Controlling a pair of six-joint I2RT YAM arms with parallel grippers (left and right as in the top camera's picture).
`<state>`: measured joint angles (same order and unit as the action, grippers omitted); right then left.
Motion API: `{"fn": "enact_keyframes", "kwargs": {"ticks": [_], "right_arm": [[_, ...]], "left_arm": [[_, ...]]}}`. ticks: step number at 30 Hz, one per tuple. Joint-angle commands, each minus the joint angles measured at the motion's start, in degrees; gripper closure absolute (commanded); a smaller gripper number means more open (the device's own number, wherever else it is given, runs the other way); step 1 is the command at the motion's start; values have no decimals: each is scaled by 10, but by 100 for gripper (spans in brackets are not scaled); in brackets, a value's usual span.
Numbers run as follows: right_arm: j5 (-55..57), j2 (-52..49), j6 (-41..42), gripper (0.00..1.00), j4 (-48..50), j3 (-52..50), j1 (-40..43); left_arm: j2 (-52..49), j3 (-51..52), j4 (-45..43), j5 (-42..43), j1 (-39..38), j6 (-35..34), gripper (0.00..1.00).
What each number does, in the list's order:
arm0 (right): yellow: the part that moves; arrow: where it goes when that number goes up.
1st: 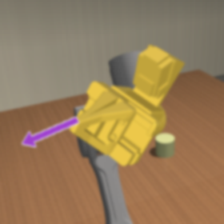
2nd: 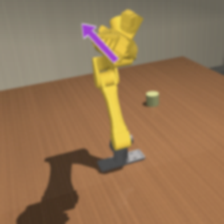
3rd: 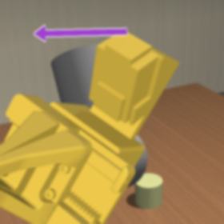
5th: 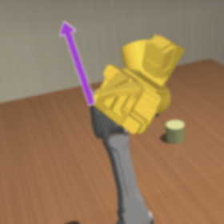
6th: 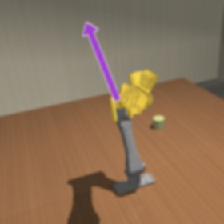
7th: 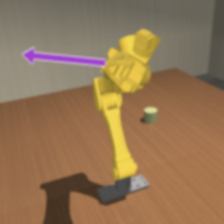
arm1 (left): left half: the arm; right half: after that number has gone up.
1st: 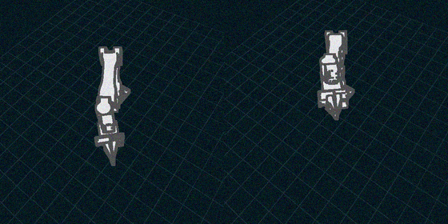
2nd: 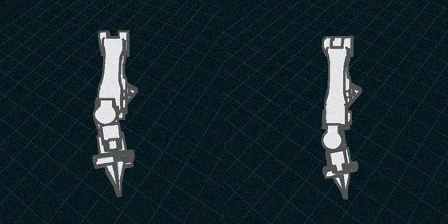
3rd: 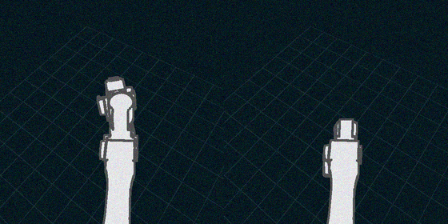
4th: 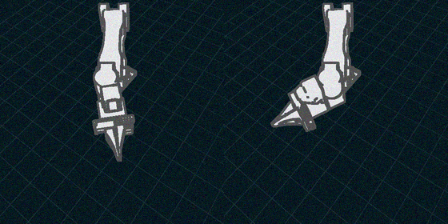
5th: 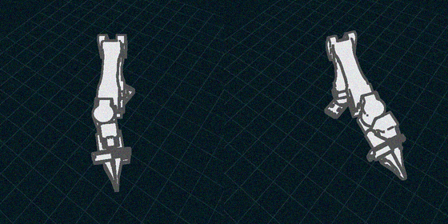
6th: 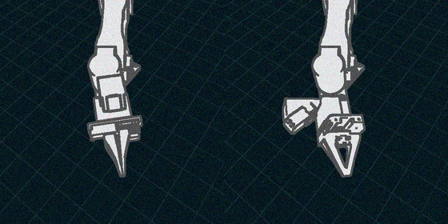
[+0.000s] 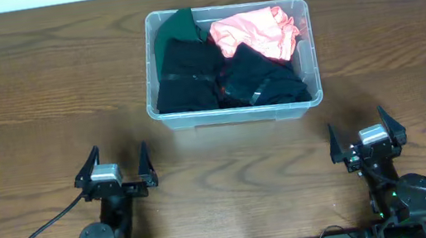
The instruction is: Pack container
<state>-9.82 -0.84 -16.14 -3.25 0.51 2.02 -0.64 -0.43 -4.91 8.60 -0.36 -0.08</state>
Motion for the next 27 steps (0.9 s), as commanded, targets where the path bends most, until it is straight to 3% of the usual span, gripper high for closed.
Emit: {"fn": "enact_keyframes", "kwargs": {"ticks": [1,6,27], "right_arm": [[4,2,-8,1,-2,-2,8],[4,2,-8,1,-2,-2,8],[4,2,-8,1,-2,-2,8]], "left_arm": [[6,2,26,-2,3,-5,2],[6,2,85,-3,4,-7,2],[4,2,83,-2,4,-7,2]]}}
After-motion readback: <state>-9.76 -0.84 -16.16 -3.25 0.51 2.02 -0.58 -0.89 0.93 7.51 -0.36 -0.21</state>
